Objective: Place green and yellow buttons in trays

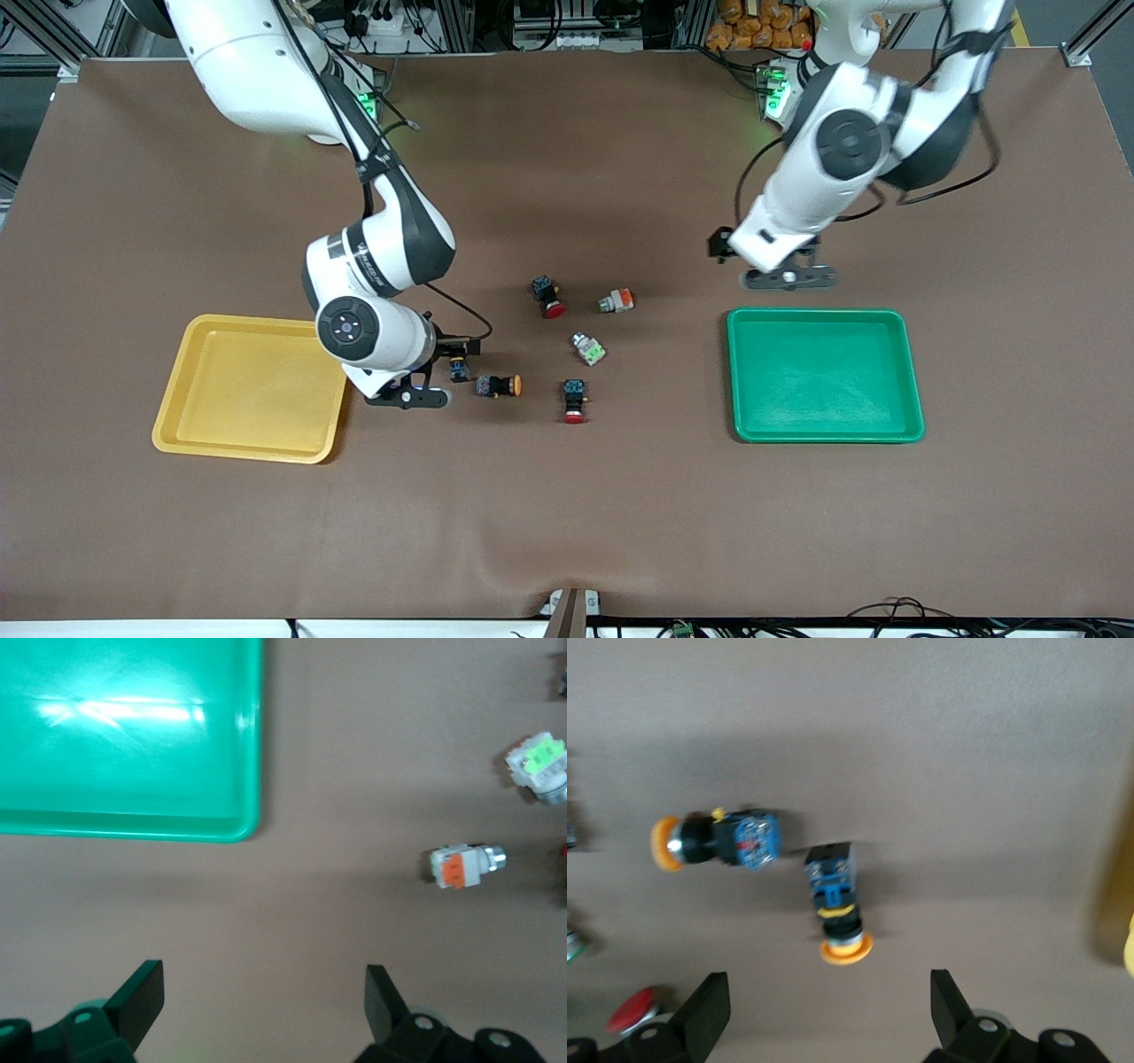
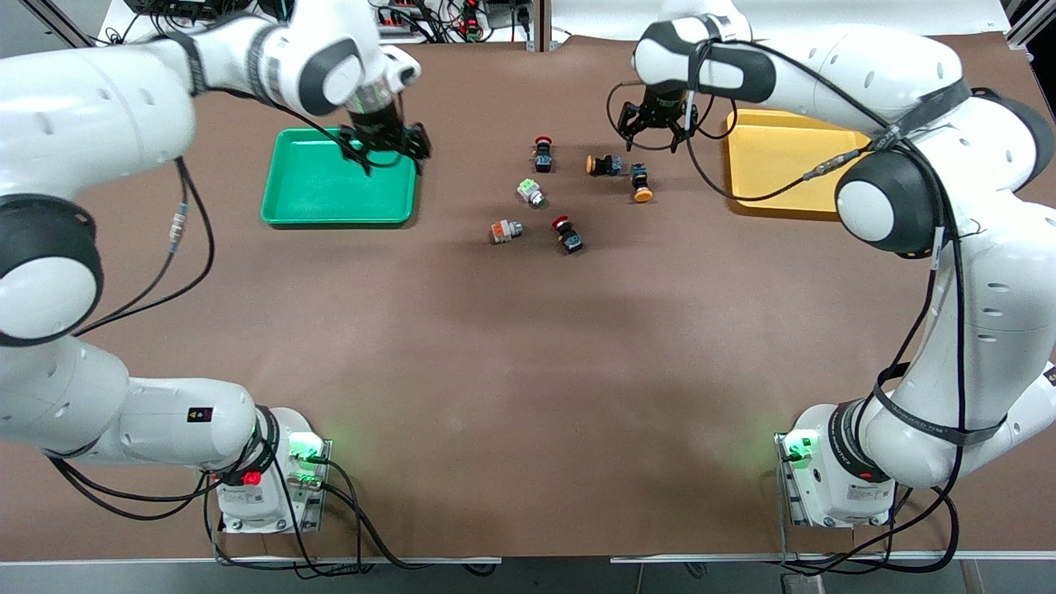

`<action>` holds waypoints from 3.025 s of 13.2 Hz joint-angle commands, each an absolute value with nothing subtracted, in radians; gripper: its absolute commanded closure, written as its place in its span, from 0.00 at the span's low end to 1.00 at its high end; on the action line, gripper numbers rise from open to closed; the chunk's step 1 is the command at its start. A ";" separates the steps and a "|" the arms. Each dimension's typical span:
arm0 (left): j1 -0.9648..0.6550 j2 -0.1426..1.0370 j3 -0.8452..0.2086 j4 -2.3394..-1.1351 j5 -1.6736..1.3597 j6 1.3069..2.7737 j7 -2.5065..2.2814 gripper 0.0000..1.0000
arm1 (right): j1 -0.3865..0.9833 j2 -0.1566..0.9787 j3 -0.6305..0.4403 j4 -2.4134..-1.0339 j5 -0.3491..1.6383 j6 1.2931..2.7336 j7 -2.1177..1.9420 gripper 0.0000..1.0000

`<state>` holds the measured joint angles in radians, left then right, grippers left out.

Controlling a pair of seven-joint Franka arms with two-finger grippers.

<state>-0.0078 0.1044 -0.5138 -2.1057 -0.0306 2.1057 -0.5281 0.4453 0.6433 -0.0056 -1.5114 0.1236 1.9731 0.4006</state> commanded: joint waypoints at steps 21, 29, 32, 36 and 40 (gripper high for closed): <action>-0.317 0.699 -0.469 -1.818 0.255 2.395 -1.061 0.00 | 0.460 0.677 -0.021 -1.638 0.074 2.209 0.544 1.00; -0.344 0.715 -0.434 -1.816 0.281 2.416 -1.072 0.04 | 0.079 0.534 -0.035 -1.649 0.066 2.008 0.210 1.00; -0.344 0.715 -0.434 -1.815 0.282 2.416 -1.072 0.48 | -0.061 0.555 -0.034 -1.640 0.071 2.019 -0.028 1.00; -0.318 0.698 -0.433 -1.802 0.288 2.404 -1.040 1.00 | -0.080 0.572 -0.031 -1.618 0.077 2.017 -0.138 0.00; -0.246 0.600 -0.436 -1.801 0.291 2.275 -0.948 1.00 | -0.032 0.577 -0.026 -1.554 0.222 2.011 -0.002 0.00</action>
